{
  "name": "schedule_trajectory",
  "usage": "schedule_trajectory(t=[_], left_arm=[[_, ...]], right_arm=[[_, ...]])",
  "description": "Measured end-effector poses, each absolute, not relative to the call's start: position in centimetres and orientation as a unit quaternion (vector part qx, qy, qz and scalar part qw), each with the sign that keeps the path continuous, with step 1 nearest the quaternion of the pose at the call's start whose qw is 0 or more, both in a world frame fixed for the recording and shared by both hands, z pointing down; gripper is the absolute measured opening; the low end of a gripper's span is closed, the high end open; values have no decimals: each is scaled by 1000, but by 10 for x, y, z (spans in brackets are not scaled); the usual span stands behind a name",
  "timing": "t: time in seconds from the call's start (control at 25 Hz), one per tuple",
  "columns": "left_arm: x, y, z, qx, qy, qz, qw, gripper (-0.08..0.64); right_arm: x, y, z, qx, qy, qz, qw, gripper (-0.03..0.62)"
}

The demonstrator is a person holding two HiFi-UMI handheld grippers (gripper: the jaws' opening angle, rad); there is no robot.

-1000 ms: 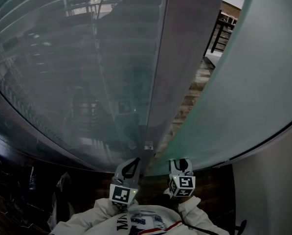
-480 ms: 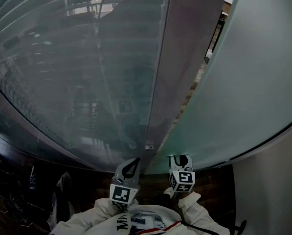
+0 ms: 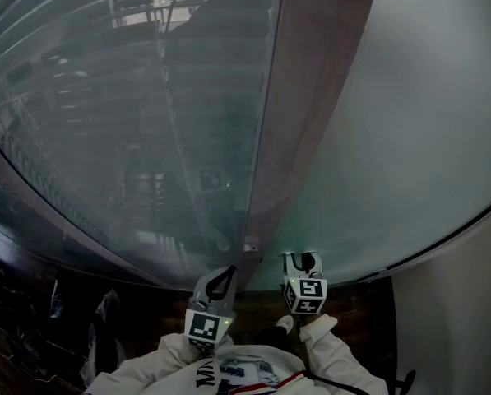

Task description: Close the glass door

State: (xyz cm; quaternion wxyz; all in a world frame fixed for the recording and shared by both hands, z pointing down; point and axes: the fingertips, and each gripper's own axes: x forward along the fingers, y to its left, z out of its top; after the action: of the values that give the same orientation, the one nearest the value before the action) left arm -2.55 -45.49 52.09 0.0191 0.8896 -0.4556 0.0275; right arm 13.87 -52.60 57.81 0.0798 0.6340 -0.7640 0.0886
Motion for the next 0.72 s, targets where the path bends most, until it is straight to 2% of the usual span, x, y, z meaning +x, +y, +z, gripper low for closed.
schedule_trajectory(t=[0.72], left_arm=[[-27, -450, 522, 889, -457, 30, 19, 3]], right_arm=[[137, -540, 577, 638, -762, 79, 80, 124]])
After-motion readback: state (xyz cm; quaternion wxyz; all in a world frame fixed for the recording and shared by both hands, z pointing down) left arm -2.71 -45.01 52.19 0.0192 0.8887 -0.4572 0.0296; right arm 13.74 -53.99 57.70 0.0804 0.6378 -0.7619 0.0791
